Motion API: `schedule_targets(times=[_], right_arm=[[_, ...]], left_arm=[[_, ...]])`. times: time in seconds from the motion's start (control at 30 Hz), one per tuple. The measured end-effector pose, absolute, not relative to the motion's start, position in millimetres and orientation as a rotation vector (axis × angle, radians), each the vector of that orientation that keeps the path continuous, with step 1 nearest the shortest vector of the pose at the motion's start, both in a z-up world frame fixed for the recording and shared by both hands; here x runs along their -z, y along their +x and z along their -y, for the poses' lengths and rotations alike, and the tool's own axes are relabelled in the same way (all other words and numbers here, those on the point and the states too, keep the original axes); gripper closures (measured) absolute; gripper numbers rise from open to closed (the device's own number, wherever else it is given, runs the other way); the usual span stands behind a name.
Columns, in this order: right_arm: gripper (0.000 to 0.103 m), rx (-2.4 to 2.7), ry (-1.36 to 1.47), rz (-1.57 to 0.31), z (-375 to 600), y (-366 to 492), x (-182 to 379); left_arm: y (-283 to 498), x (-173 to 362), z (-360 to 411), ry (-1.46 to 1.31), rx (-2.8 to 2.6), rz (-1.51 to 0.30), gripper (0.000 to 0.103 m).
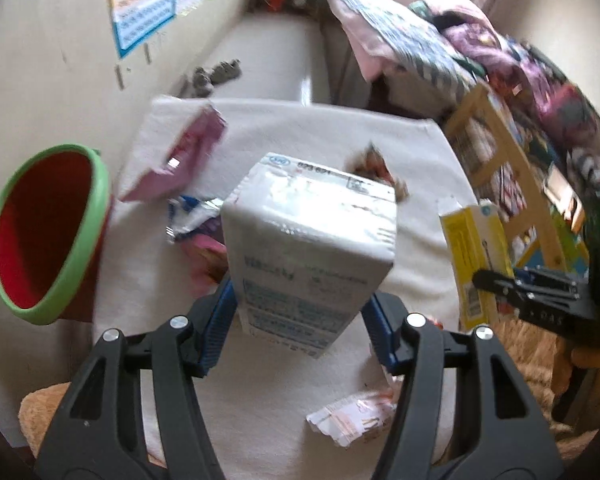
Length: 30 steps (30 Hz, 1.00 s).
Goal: Collect trash
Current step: 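Lift the white carton and yellow pack and carry them toward the red bin, then lower the yellow pack into the bin and open the right gripper while the left holds the carton above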
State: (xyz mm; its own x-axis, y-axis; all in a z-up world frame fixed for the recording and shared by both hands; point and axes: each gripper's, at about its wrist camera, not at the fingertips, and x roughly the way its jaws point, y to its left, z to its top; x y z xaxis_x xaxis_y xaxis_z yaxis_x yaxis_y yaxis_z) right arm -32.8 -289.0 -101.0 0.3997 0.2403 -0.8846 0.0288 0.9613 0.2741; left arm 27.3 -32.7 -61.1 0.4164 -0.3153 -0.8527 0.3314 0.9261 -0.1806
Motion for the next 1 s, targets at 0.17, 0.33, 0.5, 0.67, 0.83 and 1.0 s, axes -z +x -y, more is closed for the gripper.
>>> schedule_targets(times=[0.17, 0.33, 0.5, 0.67, 0.83, 1.0], right_arm=[[0.072, -0.189, 0.223, -1.104, 270, -23, 78], [0.072, -0.235, 0.188, -1.084, 248, -15, 67], [0.072, -0.27, 0.162, -1.092, 231, -11, 68], [0.072, -0.298, 0.14, -1.101, 214, -6, 69], [0.072, -0.344, 0.111, -1.115, 192, 2, 73], [0.072, -0.402, 0.066, -1.12, 161, 14, 74]], left_arm=[[34, 45, 9, -0.034, 0.353, -1.019, 0.046], [37, 41, -12, -0.068, 0.302, -1.004, 0.046], [38, 41, -33, -0.097, 0.259, -0.996, 0.046], [37, 43, -53, -0.122, 0.214, -0.991, 0.046], [34, 41, -73, -0.141, 0.157, -0.959, 0.046], [33, 42, -97, -0.175, 0.1, -0.949, 0.046]])
